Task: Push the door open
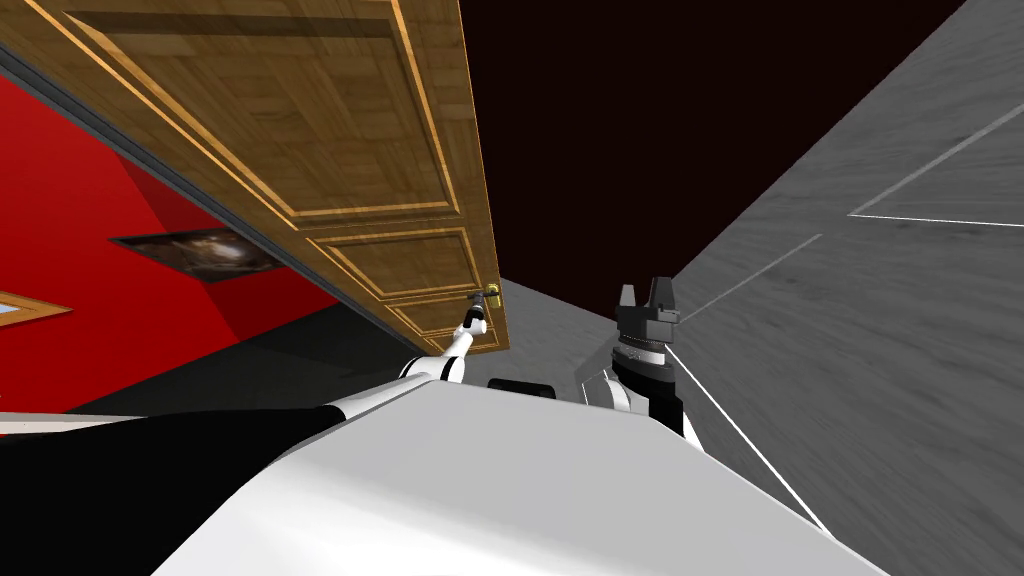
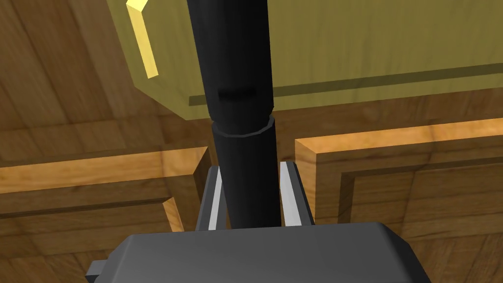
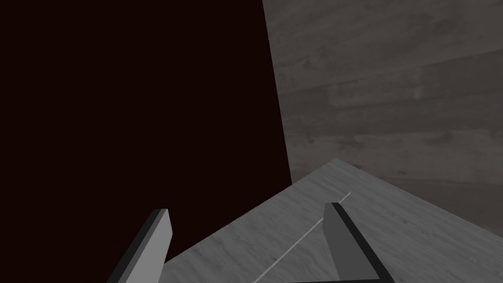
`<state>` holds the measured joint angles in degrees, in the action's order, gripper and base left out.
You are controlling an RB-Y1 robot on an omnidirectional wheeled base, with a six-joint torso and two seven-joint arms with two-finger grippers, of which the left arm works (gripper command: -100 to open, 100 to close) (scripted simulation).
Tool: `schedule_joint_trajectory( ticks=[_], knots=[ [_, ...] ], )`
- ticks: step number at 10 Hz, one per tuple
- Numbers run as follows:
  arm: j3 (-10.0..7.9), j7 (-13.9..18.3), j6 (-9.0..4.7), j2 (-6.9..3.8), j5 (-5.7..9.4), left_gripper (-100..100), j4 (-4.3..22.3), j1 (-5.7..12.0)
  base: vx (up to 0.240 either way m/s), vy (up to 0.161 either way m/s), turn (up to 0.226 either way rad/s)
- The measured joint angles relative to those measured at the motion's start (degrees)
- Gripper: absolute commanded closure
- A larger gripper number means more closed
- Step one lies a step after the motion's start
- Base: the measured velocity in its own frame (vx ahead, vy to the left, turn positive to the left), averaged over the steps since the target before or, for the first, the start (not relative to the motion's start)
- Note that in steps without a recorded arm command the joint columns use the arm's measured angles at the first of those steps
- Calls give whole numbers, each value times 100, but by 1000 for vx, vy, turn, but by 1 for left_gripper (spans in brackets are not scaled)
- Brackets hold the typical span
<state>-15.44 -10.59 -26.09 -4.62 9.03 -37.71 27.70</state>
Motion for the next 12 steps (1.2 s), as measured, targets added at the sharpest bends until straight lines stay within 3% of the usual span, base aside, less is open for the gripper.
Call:
schedule_joint_trajectory(
  ticks=[1,2,4,6,8,9,10,12],
  knots=[
    [-31,1,-194,-33,14,100,239,127,15,25,-20],
    [-54,-35,-205,-6,14,100,163,117,80,11,128],
    [-163,-292,-102,152,109,100,-12,11,143,-24,81],
    [-246,-383,-145,110,167,100,163,142,90,-19,30],
    [-326,-552,-198,182,253,100,156,133,170,-36,120],
    [-349,-568,-373,128,306,100,483,277,120,-34,56],
    [-406,-625,-407,133,340,100,518,316,51,0,-7],
    [-417,-698,-236,203,338,100,93,131,53,-5,37]
  ],
)
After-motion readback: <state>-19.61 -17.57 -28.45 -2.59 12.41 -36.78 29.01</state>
